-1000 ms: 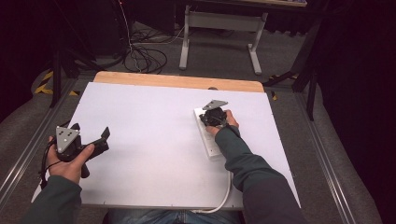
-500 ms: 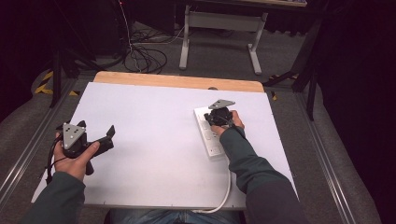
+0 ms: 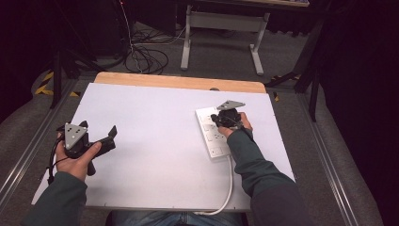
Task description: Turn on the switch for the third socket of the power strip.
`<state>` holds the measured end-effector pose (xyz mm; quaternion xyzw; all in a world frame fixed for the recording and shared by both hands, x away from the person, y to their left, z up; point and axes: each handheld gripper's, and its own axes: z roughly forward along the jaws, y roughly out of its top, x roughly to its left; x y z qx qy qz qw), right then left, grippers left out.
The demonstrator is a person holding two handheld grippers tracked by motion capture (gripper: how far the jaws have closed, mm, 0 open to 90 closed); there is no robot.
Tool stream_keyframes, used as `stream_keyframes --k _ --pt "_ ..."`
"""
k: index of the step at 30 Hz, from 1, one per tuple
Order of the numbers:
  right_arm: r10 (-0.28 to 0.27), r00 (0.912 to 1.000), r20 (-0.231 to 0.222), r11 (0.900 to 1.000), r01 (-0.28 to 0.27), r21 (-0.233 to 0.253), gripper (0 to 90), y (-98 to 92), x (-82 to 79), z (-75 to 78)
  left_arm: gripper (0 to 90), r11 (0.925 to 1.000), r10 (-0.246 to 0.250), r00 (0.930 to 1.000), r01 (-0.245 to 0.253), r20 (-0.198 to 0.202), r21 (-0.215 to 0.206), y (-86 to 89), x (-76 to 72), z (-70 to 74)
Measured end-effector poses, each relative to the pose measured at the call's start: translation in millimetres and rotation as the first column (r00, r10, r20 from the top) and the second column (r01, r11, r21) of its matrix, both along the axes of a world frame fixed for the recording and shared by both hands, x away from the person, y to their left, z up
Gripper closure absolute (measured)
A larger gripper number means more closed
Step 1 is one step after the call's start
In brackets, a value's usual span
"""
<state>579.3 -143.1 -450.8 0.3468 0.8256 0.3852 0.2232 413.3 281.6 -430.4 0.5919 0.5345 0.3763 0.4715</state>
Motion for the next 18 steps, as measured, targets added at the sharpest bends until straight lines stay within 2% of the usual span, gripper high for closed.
stream_keyframes --k 13,18 --pt "-0.055 0.9985 -0.001 0.998 0.055 0.028 90.0 -26.0 -8.4 4.7 4.0 0.9989 -0.047 0.9989 0.047 -0.004 0.002 -11.0 12.1 -0.2" --pt "-0.069 0.9976 -0.005 0.997 0.069 0.035 90.0 -32.8 -10.7 6.2 4.0 0.9987 -0.051 0.9987 0.051 -0.007 0.005 -11.8 13.4 -0.4"
